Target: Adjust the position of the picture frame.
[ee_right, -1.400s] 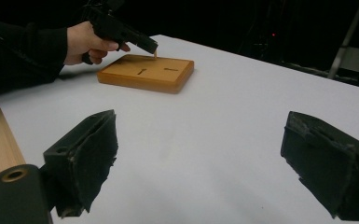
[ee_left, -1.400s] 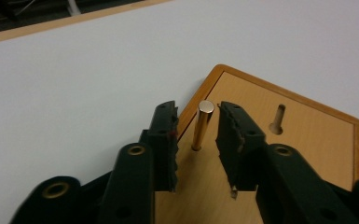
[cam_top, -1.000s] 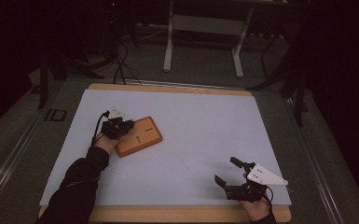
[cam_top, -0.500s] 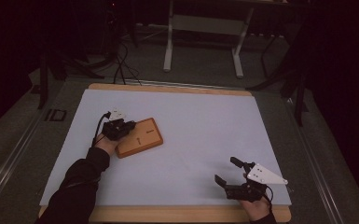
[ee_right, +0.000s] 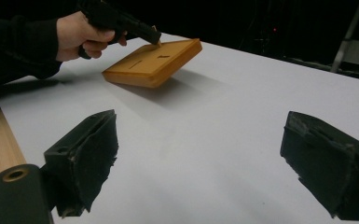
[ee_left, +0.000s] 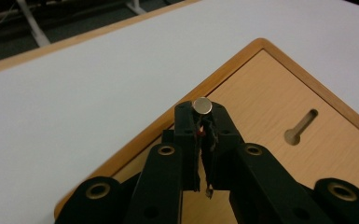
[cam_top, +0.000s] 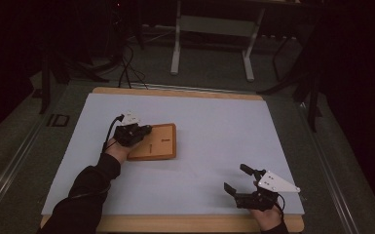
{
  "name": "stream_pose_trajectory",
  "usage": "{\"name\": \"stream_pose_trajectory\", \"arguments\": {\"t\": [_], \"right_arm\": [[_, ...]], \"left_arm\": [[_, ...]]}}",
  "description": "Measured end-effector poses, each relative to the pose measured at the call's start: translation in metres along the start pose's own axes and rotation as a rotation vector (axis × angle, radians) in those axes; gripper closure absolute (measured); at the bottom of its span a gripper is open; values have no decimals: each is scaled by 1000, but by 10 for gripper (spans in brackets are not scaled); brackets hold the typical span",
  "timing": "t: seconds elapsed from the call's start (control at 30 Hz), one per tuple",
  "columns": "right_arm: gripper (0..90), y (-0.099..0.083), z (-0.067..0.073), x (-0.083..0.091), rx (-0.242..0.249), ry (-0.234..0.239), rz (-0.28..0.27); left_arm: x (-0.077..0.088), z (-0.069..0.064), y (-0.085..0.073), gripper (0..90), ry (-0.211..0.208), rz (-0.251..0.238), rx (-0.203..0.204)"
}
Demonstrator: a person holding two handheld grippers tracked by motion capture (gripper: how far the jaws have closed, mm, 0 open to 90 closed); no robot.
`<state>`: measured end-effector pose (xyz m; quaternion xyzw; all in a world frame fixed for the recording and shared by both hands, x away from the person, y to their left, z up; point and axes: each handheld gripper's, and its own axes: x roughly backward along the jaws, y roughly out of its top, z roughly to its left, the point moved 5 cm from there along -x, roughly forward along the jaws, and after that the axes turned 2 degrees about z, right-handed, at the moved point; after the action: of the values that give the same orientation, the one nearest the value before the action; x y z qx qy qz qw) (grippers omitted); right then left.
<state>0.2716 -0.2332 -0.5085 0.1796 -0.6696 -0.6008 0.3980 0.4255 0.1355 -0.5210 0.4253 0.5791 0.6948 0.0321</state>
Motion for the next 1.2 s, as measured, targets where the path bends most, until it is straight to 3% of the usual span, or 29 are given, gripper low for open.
{"name": "stream_pose_trajectory", "arguments": {"t": [0.47, 0.77, 1.0, 1.2], "right_arm": [[107, 1, 0, 0, 2, 3, -3], [107, 1, 0, 0, 0, 2, -3], [107, 1, 0, 0, 3, 3, -4], [107, 2, -1, 2, 2, 2, -10]], "left_arm": [[-2, -49, 25, 855, -54, -22, -50], [-11, -86, 31, 854, -112, 6, -91], [-30, -110, 31, 854, -137, 48, -130], [-51, -119, 29, 854, -143, 83, -147]]}}
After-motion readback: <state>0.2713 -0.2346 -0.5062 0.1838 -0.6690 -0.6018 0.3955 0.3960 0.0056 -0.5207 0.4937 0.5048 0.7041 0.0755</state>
